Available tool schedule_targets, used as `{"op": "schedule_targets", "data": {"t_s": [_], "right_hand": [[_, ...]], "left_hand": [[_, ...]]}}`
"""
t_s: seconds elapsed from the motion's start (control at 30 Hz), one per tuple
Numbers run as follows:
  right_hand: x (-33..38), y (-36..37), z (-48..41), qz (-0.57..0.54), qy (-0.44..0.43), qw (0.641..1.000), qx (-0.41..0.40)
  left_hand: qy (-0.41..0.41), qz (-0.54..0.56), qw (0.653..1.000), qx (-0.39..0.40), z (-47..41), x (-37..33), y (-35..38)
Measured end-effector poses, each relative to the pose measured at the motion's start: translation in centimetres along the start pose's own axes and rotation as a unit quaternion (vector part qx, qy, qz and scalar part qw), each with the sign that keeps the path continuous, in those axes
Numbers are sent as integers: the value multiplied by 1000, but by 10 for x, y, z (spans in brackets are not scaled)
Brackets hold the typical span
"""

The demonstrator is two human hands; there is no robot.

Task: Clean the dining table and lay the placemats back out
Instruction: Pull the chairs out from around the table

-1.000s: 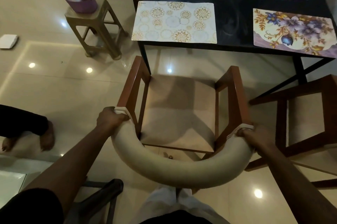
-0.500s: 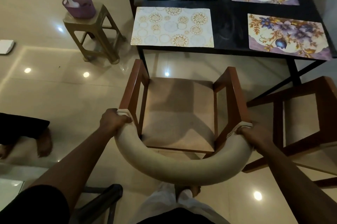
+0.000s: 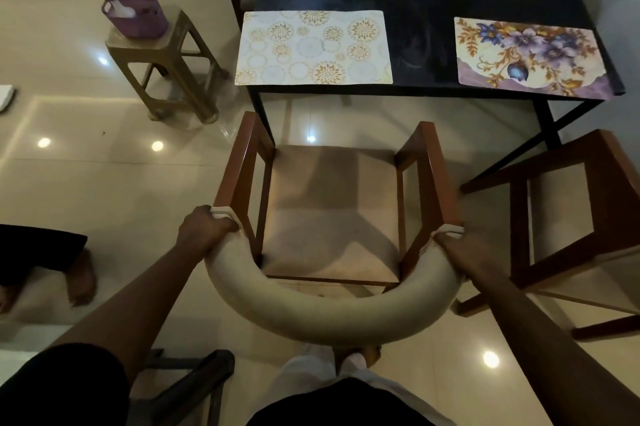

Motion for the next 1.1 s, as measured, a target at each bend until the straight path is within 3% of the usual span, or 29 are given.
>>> {"op": "schedule_targets", "data": {"t_s": [0.13, 0.27, 0.37, 0.6, 0.73, 0.9, 1.1], "right_hand": [[1, 6, 10, -8, -32, 999, -24], [14, 7, 42, 13, -106, 993, -43], [20, 13, 77, 15, -170, 985, -5], [0, 4, 144, -26, -284, 958, 29], [-40, -28, 161, -62, -288, 954, 48], [-115, -96, 162, -131, -267, 955, 5], [-207, -197, 153, -140, -263, 952, -67]], "left_hand": [[-1, -50, 998, -48, 19, -4, 2], [88, -152, 980, -93, 67, -10, 15], [179, -233, 949, -119, 109, -17, 36], [303, -178, 935, 42, 237, -66, 123], [362, -147, 916, 96, 307, -95, 171], [409, -121, 903, 60, 384, -130, 223], [391, -67, 915, 76, 458, -170, 291]]}}
Point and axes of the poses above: each hand's wrist, its own z-axis away from the middle knuckle, its own y-axis out of the palm, x = y × z, the point moved 7 cm from there along -z, towards the middle knuckle, and after that the axes turned 13 degrees about -y, right-handed, at the moved point
